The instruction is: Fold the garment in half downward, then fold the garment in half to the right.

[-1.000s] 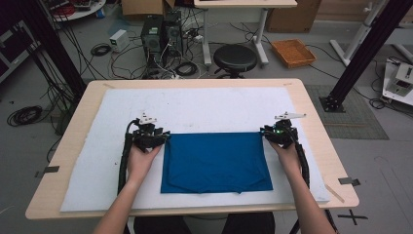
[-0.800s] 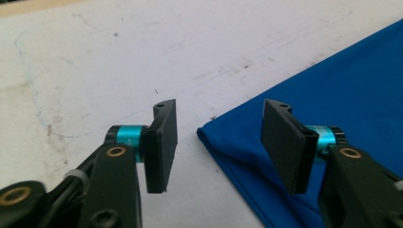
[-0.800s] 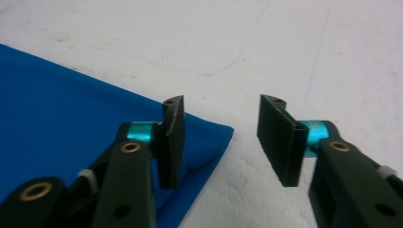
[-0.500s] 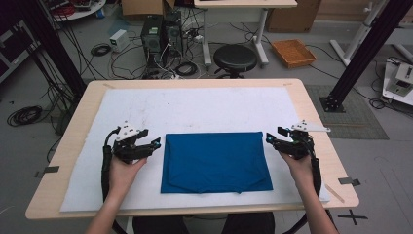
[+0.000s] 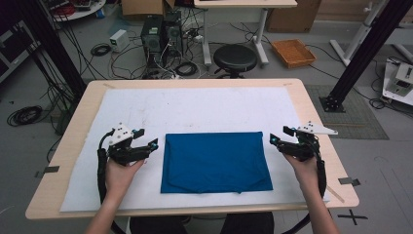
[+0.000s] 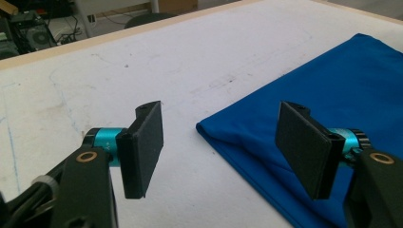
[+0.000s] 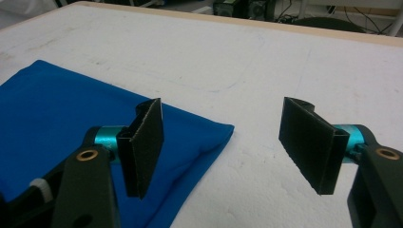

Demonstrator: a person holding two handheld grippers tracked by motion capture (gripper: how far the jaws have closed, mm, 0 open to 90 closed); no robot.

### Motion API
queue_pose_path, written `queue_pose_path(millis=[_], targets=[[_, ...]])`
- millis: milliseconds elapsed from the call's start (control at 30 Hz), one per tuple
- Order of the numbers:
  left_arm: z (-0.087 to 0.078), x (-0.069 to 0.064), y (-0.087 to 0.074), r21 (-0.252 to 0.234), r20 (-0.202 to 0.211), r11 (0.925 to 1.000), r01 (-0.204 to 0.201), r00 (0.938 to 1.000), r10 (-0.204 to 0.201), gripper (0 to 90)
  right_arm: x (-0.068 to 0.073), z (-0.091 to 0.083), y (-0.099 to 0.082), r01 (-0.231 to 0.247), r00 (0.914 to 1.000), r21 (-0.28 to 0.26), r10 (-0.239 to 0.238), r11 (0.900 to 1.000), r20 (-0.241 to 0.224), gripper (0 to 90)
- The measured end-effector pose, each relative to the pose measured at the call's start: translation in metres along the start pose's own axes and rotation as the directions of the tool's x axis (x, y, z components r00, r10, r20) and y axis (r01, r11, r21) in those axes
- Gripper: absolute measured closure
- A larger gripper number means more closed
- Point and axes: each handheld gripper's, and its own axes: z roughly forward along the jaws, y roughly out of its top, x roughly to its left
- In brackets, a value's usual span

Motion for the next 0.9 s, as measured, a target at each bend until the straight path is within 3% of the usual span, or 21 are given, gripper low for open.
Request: queue_pose_path(millis=[167,567,900], targets=[[0.0031,-0.0014,-0.001,0.022,0.002,0.9998,-0.004,1.0,0.004,33.5,-0.0037,-0.0028,-0.0009,-0.01,0.9998,-0.008,0.01,0.9999,0.015,31.1],[-0.0007,-0.0016,-0.0003,0.003,-0.037,0.9999,-0.01,0.9993,0.01,33.5,-0.0096,-0.0042,-0.0034,-0.024,0.9994,-0.01,0.024,0.9997,0.025,30.7],[0.0045,-0.0046,-0.001,0.021,-0.02,0.9998,-0.006,0.9998,0.006,33.5,-0.0088,-0.0052,-0.002,-0.025,0.9994,-0.014,0.025,0.9996,0.025,30.7]])
